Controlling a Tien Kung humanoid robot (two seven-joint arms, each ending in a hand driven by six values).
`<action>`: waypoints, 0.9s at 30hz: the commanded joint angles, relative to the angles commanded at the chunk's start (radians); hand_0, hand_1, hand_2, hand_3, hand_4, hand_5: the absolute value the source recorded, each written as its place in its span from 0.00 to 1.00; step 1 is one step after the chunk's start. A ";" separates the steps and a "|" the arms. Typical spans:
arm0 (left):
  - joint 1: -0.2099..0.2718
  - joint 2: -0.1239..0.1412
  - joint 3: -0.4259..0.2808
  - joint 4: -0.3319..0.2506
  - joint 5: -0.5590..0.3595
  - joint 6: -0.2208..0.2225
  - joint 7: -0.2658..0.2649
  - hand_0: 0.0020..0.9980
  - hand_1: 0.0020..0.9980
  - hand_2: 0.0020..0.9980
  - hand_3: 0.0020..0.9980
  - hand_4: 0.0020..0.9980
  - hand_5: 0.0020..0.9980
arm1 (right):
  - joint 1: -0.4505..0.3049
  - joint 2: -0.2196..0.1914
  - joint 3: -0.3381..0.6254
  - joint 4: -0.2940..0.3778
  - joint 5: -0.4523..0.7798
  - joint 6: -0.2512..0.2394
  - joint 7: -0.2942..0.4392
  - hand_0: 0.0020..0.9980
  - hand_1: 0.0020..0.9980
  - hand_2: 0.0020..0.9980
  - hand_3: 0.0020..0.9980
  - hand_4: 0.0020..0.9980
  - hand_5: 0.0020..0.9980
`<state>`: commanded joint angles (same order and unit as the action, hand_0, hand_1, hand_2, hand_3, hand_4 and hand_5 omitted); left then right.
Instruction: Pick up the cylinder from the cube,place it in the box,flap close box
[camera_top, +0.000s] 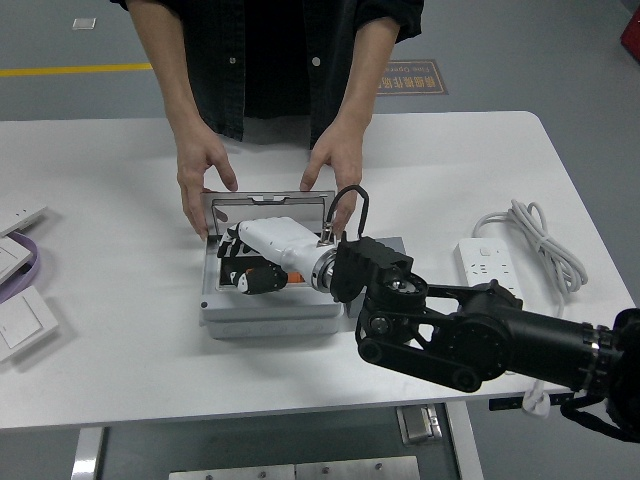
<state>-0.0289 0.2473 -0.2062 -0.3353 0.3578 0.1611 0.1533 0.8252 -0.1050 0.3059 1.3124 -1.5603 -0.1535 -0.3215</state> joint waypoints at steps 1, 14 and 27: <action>0.000 0.000 -0.001 0.000 0.001 0.000 0.000 0.60 0.55 0.57 0.62 0.73 0.28 | -0.004 -0.004 0.007 0.009 0.020 -0.004 0.007 0.80 0.69 0.71 0.68 0.69 0.36; 0.000 -0.005 -0.010 0.000 0.007 0.000 0.001 0.60 0.54 0.57 0.61 0.72 0.28 | 0.002 -0.146 0.158 0.271 0.281 -0.043 0.065 0.81 0.68 0.70 0.70 0.88 0.48; -0.004 -0.003 -0.008 -0.001 0.011 0.000 0.001 0.60 0.54 0.56 0.61 0.69 0.27 | 0.104 -0.167 0.121 0.039 0.415 -0.065 0.112 0.78 0.66 0.68 0.66 0.79 0.45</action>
<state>-0.0326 0.2445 -0.2142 -0.3364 0.3688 0.1612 0.1548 0.9293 -0.2724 0.4274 1.3509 -1.1457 -0.2187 -0.2099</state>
